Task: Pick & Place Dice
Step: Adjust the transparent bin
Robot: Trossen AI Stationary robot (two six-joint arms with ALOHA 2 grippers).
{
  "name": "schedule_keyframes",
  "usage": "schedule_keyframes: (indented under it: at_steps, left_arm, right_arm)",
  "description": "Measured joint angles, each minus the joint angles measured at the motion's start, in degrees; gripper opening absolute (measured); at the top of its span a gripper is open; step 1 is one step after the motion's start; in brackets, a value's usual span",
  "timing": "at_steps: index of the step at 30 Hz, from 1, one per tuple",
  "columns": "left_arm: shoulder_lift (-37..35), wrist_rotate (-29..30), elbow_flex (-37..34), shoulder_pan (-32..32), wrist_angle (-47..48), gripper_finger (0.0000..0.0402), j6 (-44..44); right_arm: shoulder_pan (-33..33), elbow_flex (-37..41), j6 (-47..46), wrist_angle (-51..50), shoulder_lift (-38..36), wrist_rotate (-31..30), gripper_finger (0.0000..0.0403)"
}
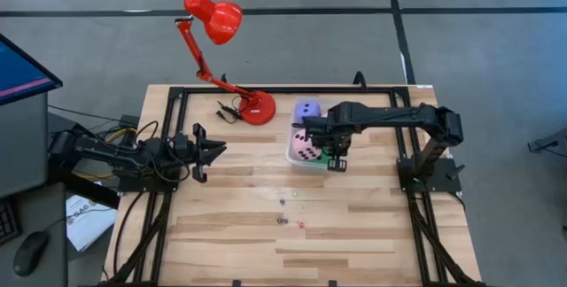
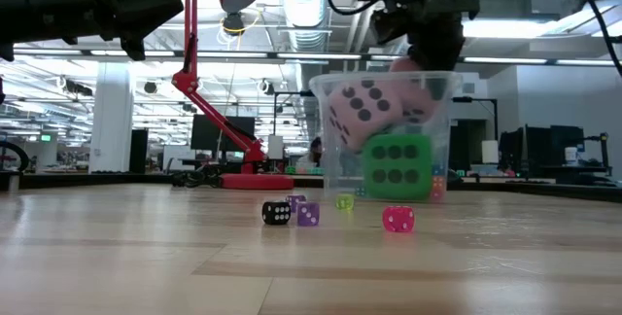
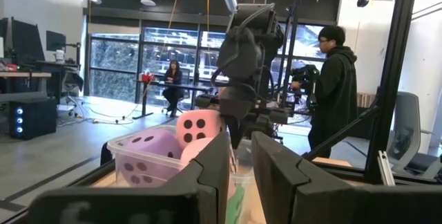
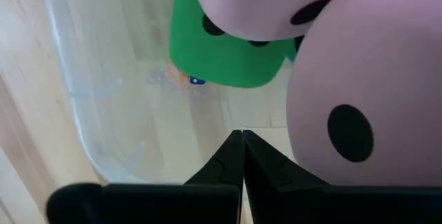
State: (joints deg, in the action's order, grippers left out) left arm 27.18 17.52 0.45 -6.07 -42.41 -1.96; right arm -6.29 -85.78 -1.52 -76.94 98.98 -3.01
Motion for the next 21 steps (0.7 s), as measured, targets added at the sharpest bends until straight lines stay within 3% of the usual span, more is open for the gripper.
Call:
schedule_keyframes:
  at_steps: [21]
  left_arm:
    - [0.00, 0.00, 0.00, 0.00, 0.00, 0.0053, 0.00]
  right_arm:
    - [-6.67, 0.00, -3.04, -11.40, -0.11, -5.23, 0.0000]
